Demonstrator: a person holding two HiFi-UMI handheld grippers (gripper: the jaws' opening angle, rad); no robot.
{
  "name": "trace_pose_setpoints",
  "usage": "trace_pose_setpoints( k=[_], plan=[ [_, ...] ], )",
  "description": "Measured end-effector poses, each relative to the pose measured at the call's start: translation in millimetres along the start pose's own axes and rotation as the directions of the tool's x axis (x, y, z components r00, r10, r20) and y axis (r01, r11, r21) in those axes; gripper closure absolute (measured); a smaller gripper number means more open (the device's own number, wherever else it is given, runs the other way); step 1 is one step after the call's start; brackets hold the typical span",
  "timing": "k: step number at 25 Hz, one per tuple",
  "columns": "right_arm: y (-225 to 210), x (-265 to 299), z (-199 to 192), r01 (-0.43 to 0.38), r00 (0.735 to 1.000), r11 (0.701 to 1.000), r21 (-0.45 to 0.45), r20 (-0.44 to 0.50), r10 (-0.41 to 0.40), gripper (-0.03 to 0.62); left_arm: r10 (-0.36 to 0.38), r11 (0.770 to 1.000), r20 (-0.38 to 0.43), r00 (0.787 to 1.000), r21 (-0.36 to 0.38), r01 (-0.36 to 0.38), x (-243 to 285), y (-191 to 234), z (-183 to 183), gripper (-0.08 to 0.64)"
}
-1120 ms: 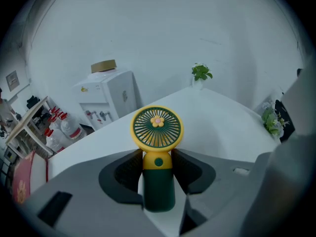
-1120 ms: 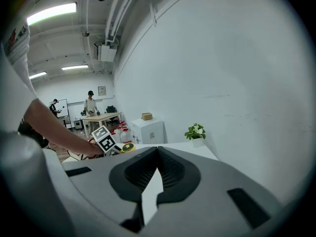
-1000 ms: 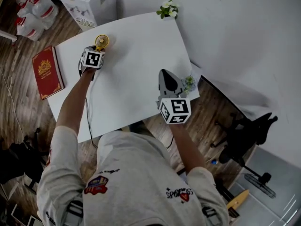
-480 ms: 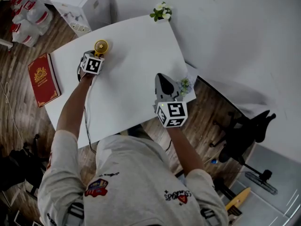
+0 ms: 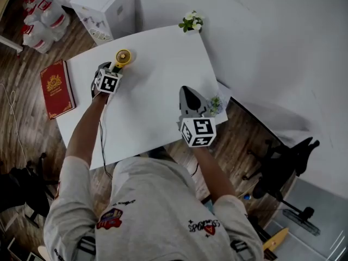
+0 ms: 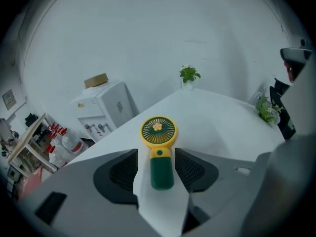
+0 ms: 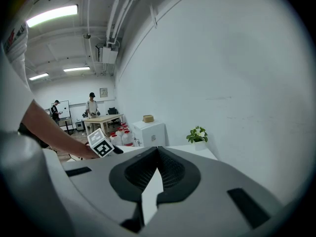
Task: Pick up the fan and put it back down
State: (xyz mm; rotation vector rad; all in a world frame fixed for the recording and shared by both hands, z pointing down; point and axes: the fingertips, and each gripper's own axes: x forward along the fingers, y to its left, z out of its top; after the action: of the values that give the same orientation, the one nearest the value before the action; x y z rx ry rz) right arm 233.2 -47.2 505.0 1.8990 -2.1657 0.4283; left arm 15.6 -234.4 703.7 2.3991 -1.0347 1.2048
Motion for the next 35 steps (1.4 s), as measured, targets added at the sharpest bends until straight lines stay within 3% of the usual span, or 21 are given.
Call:
trace_pose_setpoints(
  k=[4,8,13,19,26,32,35],
  plan=[
    [16,9,18,-0.041,0.998,0.999,-0.013,0.039,0.041,0.601,0.021,1.0,0.071,0.997,-0.02,-0.019,-41,13,4,0.335],
    [40,15,38,-0.101,0.992,0.994,-0.03,0.074,0.103,0.601,0.059,0.997,0.139,0.989,-0.059,-0.051,-94,23,7,0.389],
    [66,19,61,-0.171,0.978,0.984,-0.057,0.114,0.177,0.601,0.128,0.99,0.241,0.962,-0.094,-0.108,-158,30,17,0.52],
    [103,13,89,-0.243,0.954,0.965,-0.098,0.155,0.256,0.601,0.186,0.975,0.314,0.931,-0.179,-0.134,-223,34,3,0.555],
    [138,9,109,-0.304,0.924,0.944,-0.131,0.201,0.326,0.601,0.234,0.959,0.475,0.848,-0.254,-0.123,-310,28,8,0.555],
    [162,6,123,-0.337,0.903,0.926,-0.168,0.221,0.368,0.601,0.288,0.946,0.565,0.773,-0.295,-0.136,-369,33,11,0.555],
    [164,12,123,-0.341,0.904,0.926,-0.161,0.215,0.37,0.601,0.315,0.934,0.582,0.75,-0.33,-0.136,-382,41,9,0.555]
  ],
)
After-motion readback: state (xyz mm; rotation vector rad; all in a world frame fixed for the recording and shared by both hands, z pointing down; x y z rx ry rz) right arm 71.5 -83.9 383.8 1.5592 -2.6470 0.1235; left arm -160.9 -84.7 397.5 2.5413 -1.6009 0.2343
